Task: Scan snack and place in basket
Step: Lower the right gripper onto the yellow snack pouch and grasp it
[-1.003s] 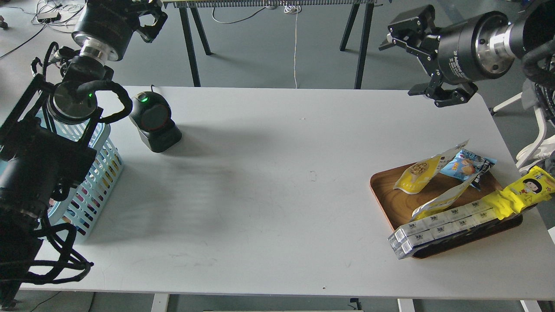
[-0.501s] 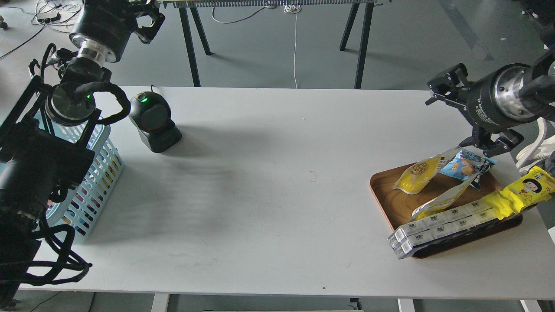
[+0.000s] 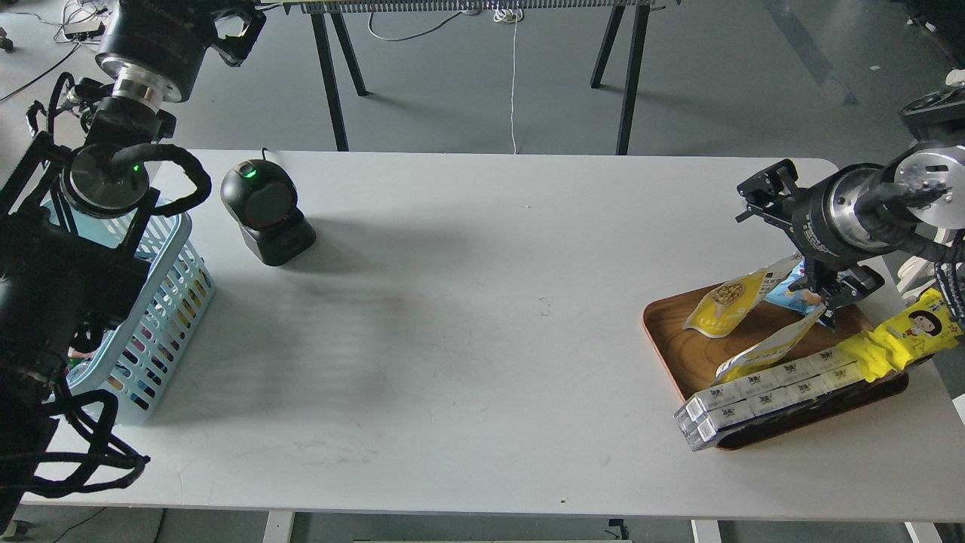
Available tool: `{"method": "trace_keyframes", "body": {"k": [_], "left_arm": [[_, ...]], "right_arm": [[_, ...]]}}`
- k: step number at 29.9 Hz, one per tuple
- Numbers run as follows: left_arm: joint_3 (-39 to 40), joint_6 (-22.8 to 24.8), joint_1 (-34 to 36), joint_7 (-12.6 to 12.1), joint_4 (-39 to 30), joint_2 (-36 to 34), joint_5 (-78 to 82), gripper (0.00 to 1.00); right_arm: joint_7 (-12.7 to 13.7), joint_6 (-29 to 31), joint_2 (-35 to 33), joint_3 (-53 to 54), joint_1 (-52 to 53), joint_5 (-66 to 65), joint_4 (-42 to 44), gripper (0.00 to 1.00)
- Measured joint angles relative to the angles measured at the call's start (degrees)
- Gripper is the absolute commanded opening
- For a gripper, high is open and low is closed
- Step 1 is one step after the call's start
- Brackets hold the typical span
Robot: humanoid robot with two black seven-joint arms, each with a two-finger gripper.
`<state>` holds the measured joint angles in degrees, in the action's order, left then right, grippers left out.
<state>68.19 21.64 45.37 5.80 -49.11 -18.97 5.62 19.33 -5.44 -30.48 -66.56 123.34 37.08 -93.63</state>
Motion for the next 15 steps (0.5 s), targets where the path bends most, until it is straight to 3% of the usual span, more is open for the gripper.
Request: {"method": "trace_keyframes", "body": {"k": [11,15], "left_arm": [[-0.1,0.0,0.0,0.0,0.2,0.1,0.0,1.00],[-0.1,-0.1,-0.1,0.0,0.2,0.2,0.0,1.00]], "right_arm": [[0.0,-4.0,0.4,3.3,-6.0,0.0,2.7,0.93],[0.0,-5.0,0.4,3.8,-7.8,0.0,4.0,0.86]]}}
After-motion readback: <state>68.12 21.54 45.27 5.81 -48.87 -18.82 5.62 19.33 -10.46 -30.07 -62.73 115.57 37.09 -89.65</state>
